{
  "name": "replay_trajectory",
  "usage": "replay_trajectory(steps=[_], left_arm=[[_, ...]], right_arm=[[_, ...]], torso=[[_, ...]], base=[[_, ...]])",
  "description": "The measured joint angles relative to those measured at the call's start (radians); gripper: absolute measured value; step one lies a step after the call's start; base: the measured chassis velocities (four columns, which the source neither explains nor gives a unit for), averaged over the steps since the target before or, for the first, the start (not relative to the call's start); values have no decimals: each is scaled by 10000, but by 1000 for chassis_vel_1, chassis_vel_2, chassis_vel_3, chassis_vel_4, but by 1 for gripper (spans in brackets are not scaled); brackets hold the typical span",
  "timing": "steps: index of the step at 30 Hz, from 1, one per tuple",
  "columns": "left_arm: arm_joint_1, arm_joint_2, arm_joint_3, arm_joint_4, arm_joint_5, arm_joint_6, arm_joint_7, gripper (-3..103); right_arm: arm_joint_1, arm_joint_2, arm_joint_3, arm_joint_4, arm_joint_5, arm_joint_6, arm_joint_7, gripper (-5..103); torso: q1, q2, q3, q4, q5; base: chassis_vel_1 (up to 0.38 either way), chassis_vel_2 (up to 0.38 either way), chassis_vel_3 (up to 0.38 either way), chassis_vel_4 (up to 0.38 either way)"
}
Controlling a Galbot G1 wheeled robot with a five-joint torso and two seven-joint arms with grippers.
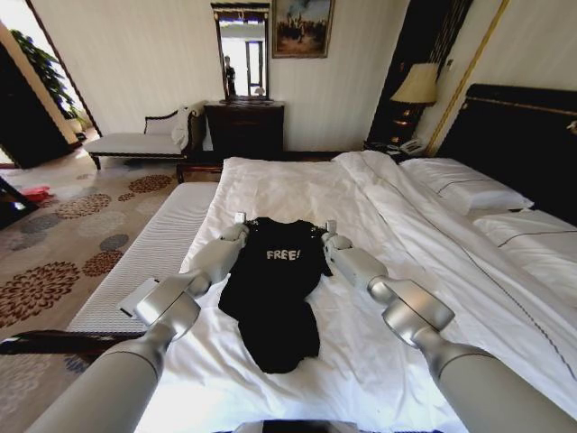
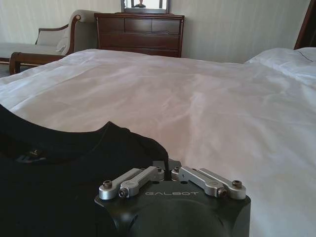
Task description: Fold the clothes on the bed.
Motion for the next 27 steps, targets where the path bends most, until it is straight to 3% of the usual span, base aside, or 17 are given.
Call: replay_trajectory(steps=[11, 13, 15, 17, 19, 22, 24, 27], left_arm=[[186, 15, -197, 49, 260, 12, 16, 1], [304, 15, -210, -64, 268, 163, -51, 2], [329, 13, -213, -85, 268, 217, -65, 2], [391, -9, -231, -163, 275, 371, -91, 12], [391, -9, -231, -163, 275, 371, -91, 12], [427, -11, -255, -248, 306, 505, -160, 34], [422, -11, -259, -248, 307, 533, -170, 34], [362, -2, -299, -257, 307, 584, -208, 51]], right_arm=[[14, -17, 49, -32, -106, 40, 69, 0], [-67, -55, 49, 82, -115, -22, 40, 15], [-91, -69, 49, 133, -116, -51, 35, 15], [-163, -110, 50, 332, -114, -172, 22, 26], [-163, -110, 50, 332, -114, -172, 22, 26], [-183, -137, 35, 379, -106, -254, 5, 48], [-165, -135, 34, 339, -106, -254, 4, 48], [-122, -166, 39, 289, -106, -215, 53, 65]], torso=[[0, 1, 0, 3, -2], [0, 0, 1, 2, -1], [1, 0, 1, 1, -2], [1, 0, 0, 0, -1], [1, 0, 0, 0, -1], [0, 0, 0, 2, -1], [0, 0, 0, 3, -1], [1, 0, 0, 2, 0]], base=[[0, 0, 0, 0], [0, 0, 0, 0], [0, 0, 0, 0], [0, 0, 0, 0], [0, 0, 0, 0], [0, 0, 0, 0], [0, 0, 0, 0], [0, 0, 0, 0]])
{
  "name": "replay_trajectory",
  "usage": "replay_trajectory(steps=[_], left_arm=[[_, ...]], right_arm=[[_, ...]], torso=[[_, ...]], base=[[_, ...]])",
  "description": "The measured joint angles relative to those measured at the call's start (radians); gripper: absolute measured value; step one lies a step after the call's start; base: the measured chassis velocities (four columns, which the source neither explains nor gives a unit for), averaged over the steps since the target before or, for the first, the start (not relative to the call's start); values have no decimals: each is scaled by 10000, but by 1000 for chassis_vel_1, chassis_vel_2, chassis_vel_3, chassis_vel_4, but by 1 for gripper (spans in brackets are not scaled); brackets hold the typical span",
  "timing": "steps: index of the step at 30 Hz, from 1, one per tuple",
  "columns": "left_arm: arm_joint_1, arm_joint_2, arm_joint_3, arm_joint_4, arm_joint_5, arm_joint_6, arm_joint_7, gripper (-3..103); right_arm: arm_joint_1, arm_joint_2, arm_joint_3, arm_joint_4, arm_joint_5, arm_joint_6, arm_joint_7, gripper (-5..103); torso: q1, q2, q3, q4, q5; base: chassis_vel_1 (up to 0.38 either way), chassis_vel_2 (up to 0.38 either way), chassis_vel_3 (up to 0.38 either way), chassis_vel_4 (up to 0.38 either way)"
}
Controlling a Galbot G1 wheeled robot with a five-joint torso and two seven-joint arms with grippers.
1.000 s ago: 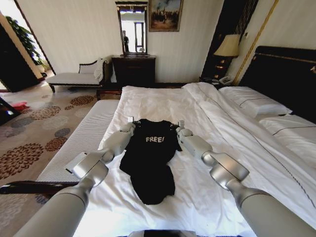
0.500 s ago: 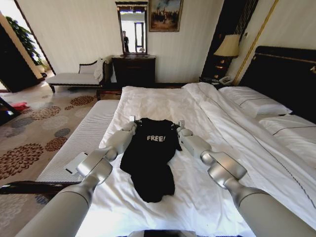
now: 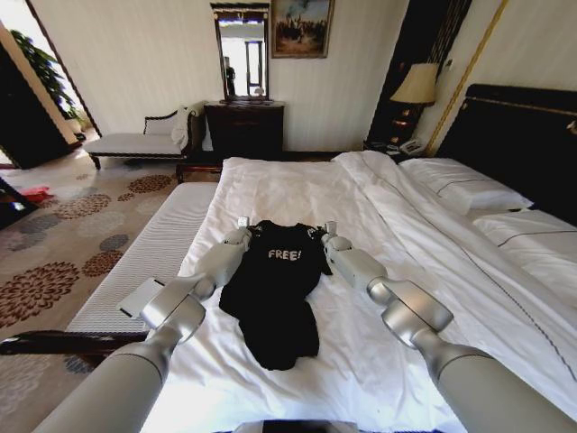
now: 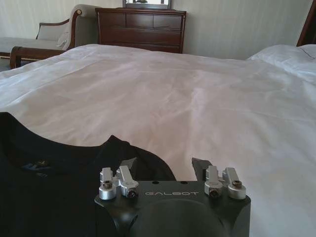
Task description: Fold the clothes on the bed.
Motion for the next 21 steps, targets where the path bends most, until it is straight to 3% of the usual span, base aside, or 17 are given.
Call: replay_trajectory(steps=[2, 6, 8, 11, 12, 15, 18, 20, 21], left_arm=[[-16, 13, -35, -13, 0, 9, -24, 51], [-25, 215, -169, -194, 0, 73, -141, 72], [-3, 281, -170, -269, -7, 89, -176, 72], [377, 856, -159, -1276, -302, 251, -511, 89], [377, 856, -159, -1276, -302, 251, -511, 89], [1049, 2055, -93, -3463, -1065, 548, -1133, 99], [1326, 2601, -38, -4429, -1442, 669, -1414, 100], [2109, 3778, 31, -6745, -2167, 896, -2049, 100], [2109, 3778, 31, -6745, -2167, 896, -2049, 100]], right_arm=[[1, -43, 12, 38, 24, 10, 47, 65], [-128, -497, 15, 969, 410, -113, 395, 86], [-162, -577, 11, 1120, 489, -152, 447, 86], [-431, -1340, 6, 2474, 1226, -492, 801, 99], [-431, -1340, 6, 2474, 1226, -492, 801, 99], [-857, -2772, 103, 4291, 1869, -809, 1136, 100], [-1100, -3297, 230, 5024, 2072, -903, 1276, 100], [-1866, -4190, 731, 6814, 2404, -1098, 1454, 100], [-1866, -4190, 731, 6814, 2404, -1098, 1454, 100]], torso=[[0, 0, 0, 0, 0], [-1, 0, 0, -3, -1], [0, 0, 0, -1, 0], [0, 0, 1, 5, -1], [0, 0, 1, 5, -1], [0, 0, 0, -3, -3], [0, 0, -1, -8, -7], [-1, 1, -3, -2, 1], [-1, 1, -3, -2, 1]], base=[[0, 0, 0, 0], [0, 0, 0, 0], [0, 0, 0, 0], [0, 0, 0, 0], [0, 0, 0, 0], [0, 0, 0, 0], [0, 0, 0, 0], [0, 0, 0, 0], [0, 0, 0, 0]])
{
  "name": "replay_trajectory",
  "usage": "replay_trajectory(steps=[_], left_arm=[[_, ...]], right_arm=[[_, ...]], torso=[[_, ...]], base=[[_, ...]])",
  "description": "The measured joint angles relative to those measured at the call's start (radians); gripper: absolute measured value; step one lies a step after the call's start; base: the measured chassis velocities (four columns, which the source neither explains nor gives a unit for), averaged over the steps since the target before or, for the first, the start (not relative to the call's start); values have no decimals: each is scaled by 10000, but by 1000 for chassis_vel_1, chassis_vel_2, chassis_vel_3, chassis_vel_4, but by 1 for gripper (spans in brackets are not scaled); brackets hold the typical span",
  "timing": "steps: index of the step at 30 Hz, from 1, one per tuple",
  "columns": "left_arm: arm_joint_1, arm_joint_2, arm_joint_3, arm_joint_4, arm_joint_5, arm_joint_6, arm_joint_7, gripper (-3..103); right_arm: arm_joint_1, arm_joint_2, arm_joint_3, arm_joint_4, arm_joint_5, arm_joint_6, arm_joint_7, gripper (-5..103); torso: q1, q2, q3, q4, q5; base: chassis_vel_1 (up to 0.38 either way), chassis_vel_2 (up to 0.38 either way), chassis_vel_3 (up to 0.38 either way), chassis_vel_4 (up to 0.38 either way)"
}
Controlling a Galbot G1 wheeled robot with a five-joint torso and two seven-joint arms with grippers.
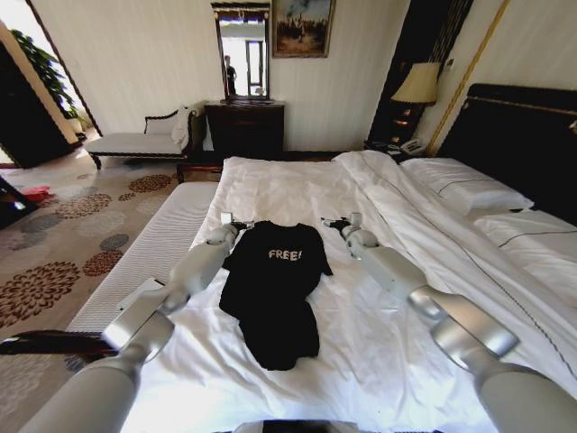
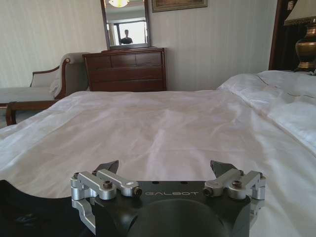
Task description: Fold the clothes on the bed.
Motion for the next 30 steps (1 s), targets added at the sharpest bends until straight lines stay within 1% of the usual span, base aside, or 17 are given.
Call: replay_trajectory(steps=[1, 4, 6, 8, 10, 12, 15, 16, 17, 18, 20, 21, 23, 24, 28, 29, 30], left_arm=[[108, 138, 5, -269, -63, 20, -84, 100], [1268, 1245, -174, -2632, -388, 136, -563, 100], [1507, 1431, -280, -3000, -404, 142, -618, 100], [2634, 2241, -886, -4333, -421, 162, -770, 100], [3641, 3059, -1553, -5267, -388, 175, -797, 100], [3947, 3268, -1767, -5515, -367, 174, -796, 100], [5757, 4118, -2986, -6757, -205, 148, -608, 100], [5757, 4118, -2986, -6757, -205, 148, -608, 100], [6214, 4275, -3259, -7063, -133, 109, -520, 100], [6944, 4495, -3630, -7544, 17, 3, -363, 100], [7622, 4599, -4000, -8016, 188, -124, -166, 100], [7622, 4599, -4000, -8016, 188, -124, -166, 100], [8627, 4537, -4709, -8576, 474, -324, 56, 100], [8627, 4537, -4709, -8576, 474, -324, 56, 100], [10432, 4153, -5817, -9039, 1352, -682, 488, 100], [10432, 4153, -5817, -9039, 1352, -682, 488, 100], [10866, 4038, -6056, -9099, 1495, -745, 586, 100]], right_arm=[[-127, -92, 83, 230, 28, -18, 17, 100], [-1654, -884, 1061, 2470, 212, -225, 202, 100], [-1888, -990, 1229, 2726, 226, -255, 243, 100], [-3026, -1552, 2221, 4049, 268, -360, 394, 100], [-4185, -2052, 3302, 5151, 225, -406, 430, 100], [-4576, -2172, 3642, 5452, 209, -417, 429, 100], [-6962, -2550, 5629, 6874, 65, -467, 353, 100], [-6962, -2550, 5629, 6874, 65, -467, 353, 100], [-7507, -2578, 6172, 7182, -76, -463, 288, 100], [-8636, -2574, 7136, 7728, -437, -396, 127, 100], [-9817, -2436, 7868, 8229, -793, -287, -15, 100], [-9817, -2436, 7868, 8229, -793, -287, -15, 100], [-11097, -2027, 8620, 8830, -1423, -47, -234, 100], [-11097, -2027, 8620, 8830, -1423, -47, -234, 100], [-12699, -1167, 9423, 9524, -2388, 308, -634, 100], [-12699, -1167, 9423, 9524, -2388, 308, -634, 100], [-13017, -966, 9567, 9643, -2560, 396, -717, 100]], torso=[[-1, 0, 0, 0, -5], [0, 0, 1, 7, -2], [0, -1, 1, 6, -2], [-1, 0, 0, -1, -3], [-2, 1, -1, 3, -4], [-2, 1, -1, 3, -3], [-2, 0, 0, 2, -1], [-2, 0, 0, 2, -1], [-3, 1, 0, 2, -2], [-5, 2, -1, 7, -7], [-5, 2, -1, -6, -1], [-5, 2, -1, -6, -1], [-2, 2, -1, -6, -1], [-2, 2, -1, -6, -1], [2, 1, 1, 2, 0], [2, 1, 1, 2, 0], [0, 1, 1, 2, -3]], base=[[0, 0, 0, 0], [0, 0, 0, 0], [0, 0, 0, 0], [0, 0, 0, 0], [0, 0, 0, 0], [0, 0, 0, 0], [0, 0, 0, 0], [0, 0, 0, 0], [0, 0, 0, 0], [0, 0, 0, 0], [0, 0, 0, 0], [0, 0, 0, 0], [0, 0, 0, 0], [0, 0, 0, 0], [0, 0, 0, 0], [0, 0, 0, 0], [0, 0, 0, 0]])
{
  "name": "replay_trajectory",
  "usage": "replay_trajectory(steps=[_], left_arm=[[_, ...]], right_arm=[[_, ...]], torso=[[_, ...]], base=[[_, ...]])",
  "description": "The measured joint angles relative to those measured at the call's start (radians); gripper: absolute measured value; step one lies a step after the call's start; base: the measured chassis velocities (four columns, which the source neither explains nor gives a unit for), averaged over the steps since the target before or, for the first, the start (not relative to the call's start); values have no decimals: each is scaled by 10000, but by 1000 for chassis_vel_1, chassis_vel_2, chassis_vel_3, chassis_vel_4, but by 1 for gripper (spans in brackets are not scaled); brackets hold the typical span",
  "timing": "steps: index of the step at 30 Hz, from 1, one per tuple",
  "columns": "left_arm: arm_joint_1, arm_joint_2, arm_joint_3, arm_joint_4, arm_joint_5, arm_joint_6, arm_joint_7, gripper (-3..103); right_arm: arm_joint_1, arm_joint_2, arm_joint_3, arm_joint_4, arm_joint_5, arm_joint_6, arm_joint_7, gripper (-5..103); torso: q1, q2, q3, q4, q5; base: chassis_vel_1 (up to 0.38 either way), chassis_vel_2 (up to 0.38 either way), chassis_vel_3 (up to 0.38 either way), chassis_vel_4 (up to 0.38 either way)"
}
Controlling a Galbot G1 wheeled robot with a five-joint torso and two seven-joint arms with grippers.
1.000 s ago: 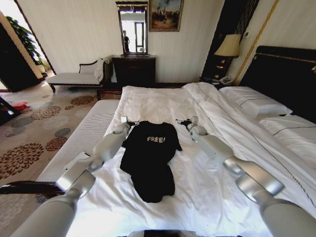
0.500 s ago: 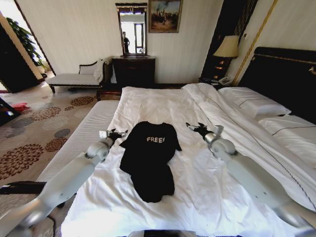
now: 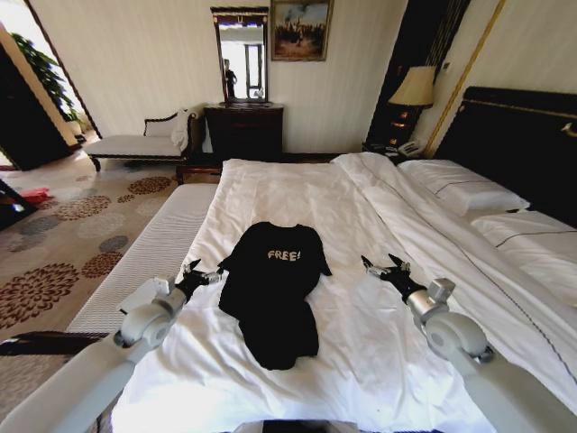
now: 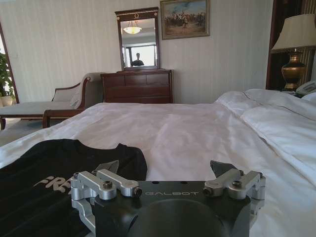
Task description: Fold the clothes on the bed.
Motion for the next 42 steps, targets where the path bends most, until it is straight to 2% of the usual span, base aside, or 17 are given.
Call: replay_trajectory(steps=[5, 7, 8, 13, 14, 17, 18, 19, 22, 28, 33, 41, 42], left_arm=[[1370, -482, -932, -255, 473, -239, 366, 100], [2068, -935, -1541, -490, 546, -341, 507, 100], [2068, -935, -1541, -490, 546, -341, 507, 100], [3080, -1688, -2495, -894, 505, -470, 642, 100], [3080, -1688, -2495, -894, 505, -470, 642, 100], [3385, -1874, -2773, -1028, 445, -486, 645, 100], [3425, -1876, -2801, -1065, 447, -487, 645, 100], [3425, -1876, -2801, -1065, 447, -487, 645, 100], [3458, -1766, -2826, -1231, 444, -487, 631, 100], [3178, -1643, -2391, -1389, 527, -395, 458, 100], [2789, -1480, -1791, -1399, 743, -333, 239, 100], [2470, -1327, -1393, -1389, 762, -252, 23, 100], [2451, -1285, -1359, -1389, 760, -235, 0, 100]], right_arm=[[-1272, 581, 575, 598, -273, 234, -289, 100], [-1998, 860, 890, 1173, 201, 156, -399, 100], [-1998, 860, 890, 1173, 201, 156, -399, 100], [-3067, 1227, 819, 2284, 1470, -461, -711, 100], [-3067, 1227, 819, 2284, 1470, -461, -711, 100], [-3192, 1355, 322, 2931, 3236, -1321, -602, 100], [-3212, 1365, 224, 3035, 3629, -1507, -560, 100], [-3212, 1365, 224, 3035, 3629, -1507, -560, 100], [-3275, 1290, -7, 3229, 4925, -2116, -393, 100], [-3389, 1155, -184, 2896, 5939, -2729, -234, 100], [-3391, 1293, -548, 2452, 6198, -3092, -8, 100], [-3209, 1563, -1227, 1919, 6002, -3177, 70, 103], [-3095, 1576, -1278, 1806, 6055, -3183, 93, 99]], torso=[[-1, 0, 0, -1, 0], [-1, -1, 0, -3, 1], [-1, -1, 0, -3, 1], [-1, 0, 1, -2, 0], [-1, 0, 1, -2, 0], [-1, -1, 1, 1, 0], [0, -2, 2, 1, -1], [0, -2, 2, 1, -1], [1, -2, 2, -1, 0], [1, -2, 2, -1, 1], [1, -2, 3, -2, 2], [1, -2, 3, -2, 1], [1, -2, 3, -1, 1]], base=[[0, 0, 0, 0], [0, 0, 0, 0], [0, 0, 0, 0], [0, 0, 0, 0], [0, 0, 0, 0], [0, 0, 0, 0], [0, 0, 0, 0], [0, 0, 0, 0], [0, 0, 0, 0], [0, 0, 0, 0], [0, 0, 0, 0], [0, 0, 0, 0], [0, 0, 0, 0]])
